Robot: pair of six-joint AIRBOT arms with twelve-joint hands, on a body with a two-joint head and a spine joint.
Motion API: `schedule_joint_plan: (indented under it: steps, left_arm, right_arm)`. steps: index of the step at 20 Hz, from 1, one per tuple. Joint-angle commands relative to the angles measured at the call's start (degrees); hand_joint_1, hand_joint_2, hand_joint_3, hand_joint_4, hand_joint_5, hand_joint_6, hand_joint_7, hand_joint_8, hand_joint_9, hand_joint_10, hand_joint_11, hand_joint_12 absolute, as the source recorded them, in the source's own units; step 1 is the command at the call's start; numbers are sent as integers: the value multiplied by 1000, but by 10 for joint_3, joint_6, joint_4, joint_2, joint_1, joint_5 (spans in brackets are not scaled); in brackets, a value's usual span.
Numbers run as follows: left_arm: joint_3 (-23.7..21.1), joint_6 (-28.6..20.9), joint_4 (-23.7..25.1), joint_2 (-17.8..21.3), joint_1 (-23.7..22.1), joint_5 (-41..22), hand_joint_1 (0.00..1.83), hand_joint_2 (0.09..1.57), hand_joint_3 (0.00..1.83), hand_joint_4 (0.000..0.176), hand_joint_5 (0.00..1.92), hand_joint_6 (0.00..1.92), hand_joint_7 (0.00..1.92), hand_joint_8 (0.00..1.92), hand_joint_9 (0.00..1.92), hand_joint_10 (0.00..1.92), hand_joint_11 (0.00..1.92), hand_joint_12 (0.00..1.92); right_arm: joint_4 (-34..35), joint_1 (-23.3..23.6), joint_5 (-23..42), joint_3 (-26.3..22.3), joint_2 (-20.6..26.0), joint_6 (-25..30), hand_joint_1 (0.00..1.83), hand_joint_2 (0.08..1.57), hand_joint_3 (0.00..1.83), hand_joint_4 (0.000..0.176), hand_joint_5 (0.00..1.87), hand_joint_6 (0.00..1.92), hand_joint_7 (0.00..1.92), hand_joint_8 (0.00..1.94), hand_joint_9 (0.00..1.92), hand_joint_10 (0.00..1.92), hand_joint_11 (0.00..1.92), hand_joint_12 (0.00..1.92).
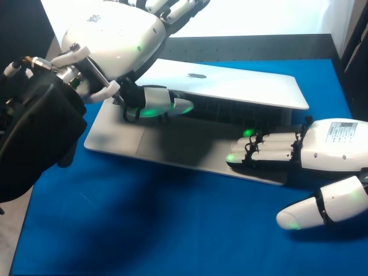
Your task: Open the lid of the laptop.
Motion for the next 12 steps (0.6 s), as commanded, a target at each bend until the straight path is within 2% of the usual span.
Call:
schedule_joint_plan:
  steps: [1,3,4,5,9,10,11,12]
  left_arm:
    - [3,-2,22,-3,-13,-76,655,965,0,146,0,0,23,1,43,1,0,59]
    - [5,-2,22,-3,-18,-74,645,972,2,132,0,0,22,1,42,2,0,18]
    - [6,-2,23,-3,-20,-73,659,968,0,133,0,0,4,0,12,0,0,3]
    - [7,-2,23,-3,-24,-71,677,965,0,126,6,2,0,0,5,0,0,0]
    - [22,-2,23,-4,-52,-45,729,966,0,76,60,18,2,1,0,0,0,0]
    - [28,-2,23,-6,-61,-38,735,969,2,72,73,21,7,2,0,0,0,0]
    - [36,-2,23,-9,-73,-32,759,959,0,77,86,24,6,2,0,0,0,0]
    - [40,-2,24,-12,-81,-26,721,944,0,107,97,26,0,0,0,0,0,0]
  right_arm:
    - [-11,2,10,0,-7,17,0,1155,0,0,1,0,0,0,0,0,0,0]
    - [-29,2,7,2,-7,35,0,1150,0,0,5,2,0,0,0,0,0,0]
    - [-37,3,7,3,-7,41,0,1148,0,0,12,5,0,0,0,0,0,0]
    - [-49,6,6,4,-7,50,0,1143,0,0,13,5,0,0,0,0,0,0]
    - [-95,25,2,6,-7,73,0,1158,0,0,0,0,0,0,0,0,0,0]
    - [-99,28,2,6,-7,73,0,1156,0,0,0,0,0,0,0,0,0,0]
    - [-100,29,1,6,-8,73,0,1154,0,0,0,0,0,0,0,0,0,0]
    - [-101,29,1,7,-9,73,0,1154,0,0,0,0,0,0,0,0,0,0]
